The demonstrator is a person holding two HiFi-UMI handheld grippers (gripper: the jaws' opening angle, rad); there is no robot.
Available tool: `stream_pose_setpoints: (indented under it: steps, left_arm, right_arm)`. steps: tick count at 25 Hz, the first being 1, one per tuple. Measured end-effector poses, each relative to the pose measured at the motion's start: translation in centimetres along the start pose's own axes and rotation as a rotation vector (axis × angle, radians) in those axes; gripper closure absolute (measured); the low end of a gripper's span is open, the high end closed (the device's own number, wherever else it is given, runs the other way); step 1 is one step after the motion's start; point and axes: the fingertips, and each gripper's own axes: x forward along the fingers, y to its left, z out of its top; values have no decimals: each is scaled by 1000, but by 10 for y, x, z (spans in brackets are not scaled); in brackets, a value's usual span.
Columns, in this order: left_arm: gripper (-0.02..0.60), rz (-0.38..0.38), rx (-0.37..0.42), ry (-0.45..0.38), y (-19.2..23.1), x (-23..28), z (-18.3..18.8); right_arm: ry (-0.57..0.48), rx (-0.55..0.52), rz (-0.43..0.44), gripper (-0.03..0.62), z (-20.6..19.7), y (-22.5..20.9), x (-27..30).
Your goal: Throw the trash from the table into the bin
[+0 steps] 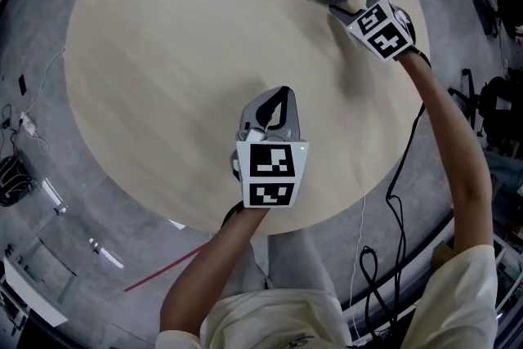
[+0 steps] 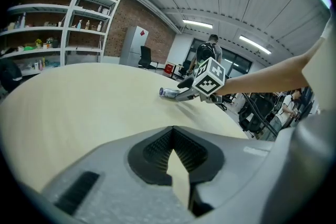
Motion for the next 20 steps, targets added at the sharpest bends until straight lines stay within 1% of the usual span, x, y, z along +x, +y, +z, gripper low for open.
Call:
stream_pose_setpoints:
  steps: [3, 6, 9, 10, 11, 16, 20]
  left_arm:
    - [577, 0, -5, -2, 5, 2, 2]
    - [577, -3, -13, -2, 4, 0, 0]
    - [577, -3, -8, 0, 3, -4, -4]
    - [577, -2, -9, 2, 4, -6, -6]
    - [577, 0, -11, 4, 6, -7, -8]
    - [577, 1, -5, 7, 7, -9, -12]
    - [577, -2, 6, 8, 2, -12, -12]
  right_arm:
    - [40, -62, 2, 332, 2, -4, 11]
    - [76, -105, 2, 336, 1, -5, 18]
    - [131, -171, -8, 341, -5, -6, 23]
    - [147, -191, -16, 358, -7, -7, 24]
    - [156, -204, -24, 395, -8, -7, 25]
    - [162, -234, -59, 401, -10, -7, 26]
    - [104, -185, -95, 402, 0, -6, 11]
